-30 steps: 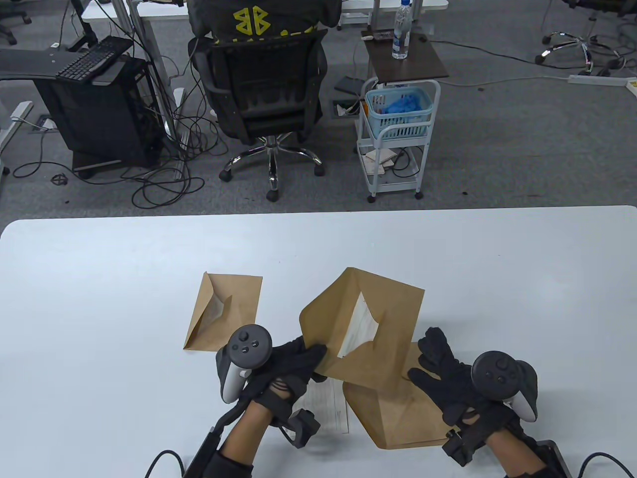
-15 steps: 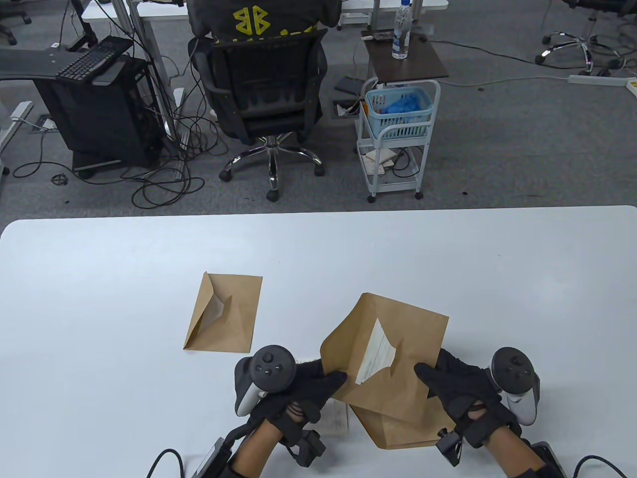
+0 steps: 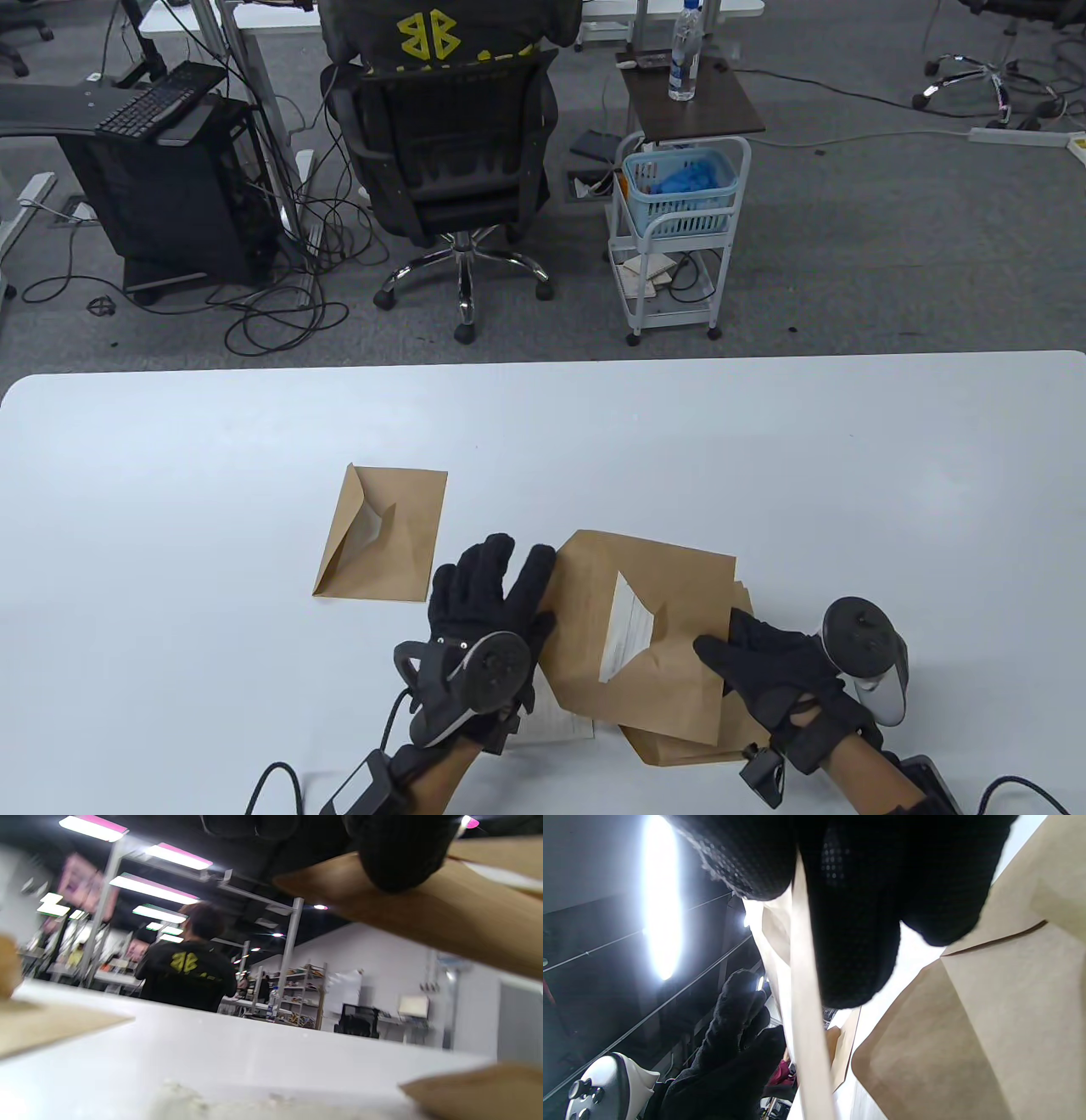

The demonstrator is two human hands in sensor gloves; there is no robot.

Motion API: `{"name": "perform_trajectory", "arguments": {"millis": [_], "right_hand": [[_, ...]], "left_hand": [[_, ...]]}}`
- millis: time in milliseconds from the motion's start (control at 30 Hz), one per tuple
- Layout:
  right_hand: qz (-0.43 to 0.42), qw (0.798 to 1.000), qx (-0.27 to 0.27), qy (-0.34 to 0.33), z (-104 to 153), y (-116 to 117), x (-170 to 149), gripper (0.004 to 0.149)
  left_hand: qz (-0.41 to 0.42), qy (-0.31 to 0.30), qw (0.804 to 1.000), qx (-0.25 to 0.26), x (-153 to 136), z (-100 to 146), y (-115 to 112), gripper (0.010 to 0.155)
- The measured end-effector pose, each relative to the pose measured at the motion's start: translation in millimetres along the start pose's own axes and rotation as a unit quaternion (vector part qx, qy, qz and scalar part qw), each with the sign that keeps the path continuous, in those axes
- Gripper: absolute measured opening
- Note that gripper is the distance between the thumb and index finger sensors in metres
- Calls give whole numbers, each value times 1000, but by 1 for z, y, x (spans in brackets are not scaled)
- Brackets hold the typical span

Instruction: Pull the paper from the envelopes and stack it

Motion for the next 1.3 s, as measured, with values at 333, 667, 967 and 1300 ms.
{"name": "perform_trajectory", "arguments": {"millis": [333,667,967,1300], "right_hand": [[-75,996,43,3,-1,5,-5,48],[-101,989,101,-22,-2,14,-2,47],[-27,993,103,-44,0,20,6,46],[8,997,61,-43,0,16,6,46]], "left_hand": [[57,-63,994,-68,41,13,-6,57],[320,12,931,-175,16,4,-20,61],[386,81,899,-192,5,-1,-28,40],[343,86,920,-166,-8,-5,-23,36]]}}
Point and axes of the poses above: the tracker on the back of each hand, its own x axis roughly to the thumb side, its own z axis roughly from the fingertips to the wrist, y = z × x, the point moved 2 cm from there along -z, roughly from the wrist to the fingertips, and after that the axes turned 6 degrees about y, right-handed, at the moved point
